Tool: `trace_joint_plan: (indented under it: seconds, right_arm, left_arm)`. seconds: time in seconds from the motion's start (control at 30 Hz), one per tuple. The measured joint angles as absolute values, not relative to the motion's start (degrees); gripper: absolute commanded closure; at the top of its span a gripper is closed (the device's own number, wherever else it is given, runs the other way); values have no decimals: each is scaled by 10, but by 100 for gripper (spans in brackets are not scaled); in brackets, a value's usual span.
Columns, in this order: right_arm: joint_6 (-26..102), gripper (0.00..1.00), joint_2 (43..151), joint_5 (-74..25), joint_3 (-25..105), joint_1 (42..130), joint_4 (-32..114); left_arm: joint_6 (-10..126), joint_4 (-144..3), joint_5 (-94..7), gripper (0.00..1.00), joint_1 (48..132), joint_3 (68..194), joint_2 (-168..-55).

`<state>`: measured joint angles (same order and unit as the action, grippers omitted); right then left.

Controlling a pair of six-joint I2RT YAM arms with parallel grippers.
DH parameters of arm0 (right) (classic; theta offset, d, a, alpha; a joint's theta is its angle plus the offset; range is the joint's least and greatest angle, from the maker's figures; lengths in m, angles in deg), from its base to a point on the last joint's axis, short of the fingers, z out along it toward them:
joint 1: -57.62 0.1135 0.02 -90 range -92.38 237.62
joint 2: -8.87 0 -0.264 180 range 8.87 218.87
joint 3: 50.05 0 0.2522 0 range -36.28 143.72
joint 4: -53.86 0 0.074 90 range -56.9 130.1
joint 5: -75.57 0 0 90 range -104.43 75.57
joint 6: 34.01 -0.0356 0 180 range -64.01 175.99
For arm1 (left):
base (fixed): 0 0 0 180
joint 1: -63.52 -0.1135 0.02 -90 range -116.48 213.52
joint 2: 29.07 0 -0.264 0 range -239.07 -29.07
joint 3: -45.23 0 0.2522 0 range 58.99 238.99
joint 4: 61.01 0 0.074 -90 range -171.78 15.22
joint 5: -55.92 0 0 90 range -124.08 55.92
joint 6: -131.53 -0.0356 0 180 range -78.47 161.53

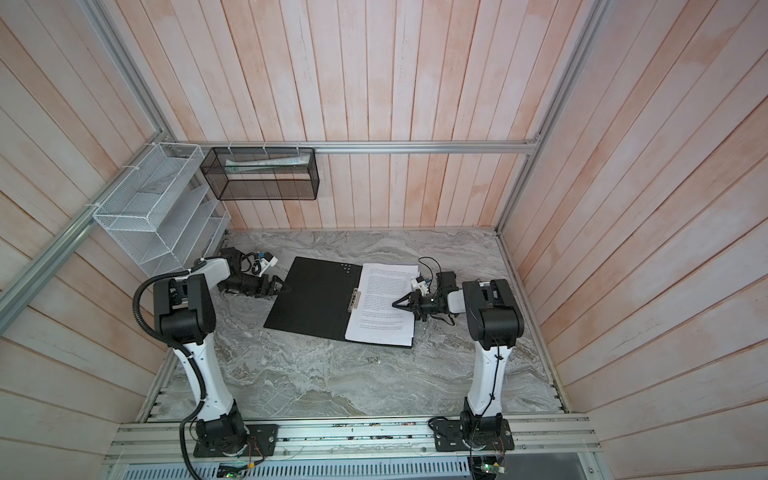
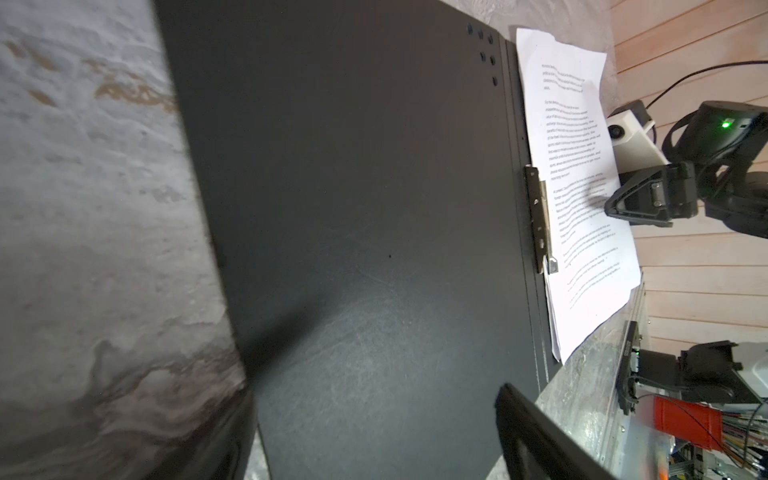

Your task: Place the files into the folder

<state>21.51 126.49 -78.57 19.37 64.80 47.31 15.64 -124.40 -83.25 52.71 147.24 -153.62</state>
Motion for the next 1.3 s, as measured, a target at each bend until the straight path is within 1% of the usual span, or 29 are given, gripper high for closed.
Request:
trace_joint_plan:
  seconds: [0.17,0.33,0.67,1.07,1.3]
  right_arm:
    - [244,67,1249,-761,197,648,435]
    - [246,66,1219,-747,182,645,416]
    - [241,66,1148,-767,205,643,374]
    - [262,69,1134,-762,207,626,317]
    - [292,70,1122,-736,232,625,262]
  left_arm:
    - [156,-1248,-839,9,527,1470,-1536]
    - [165,-1248,-853,9,527,1465,-1536]
    - [178,-1248,-880,9,526,1449,-1534]
    - [190,-1251,-907,9,526,1425,-1527]
    - [200,-1253,-916,9,528,1407,-1519]
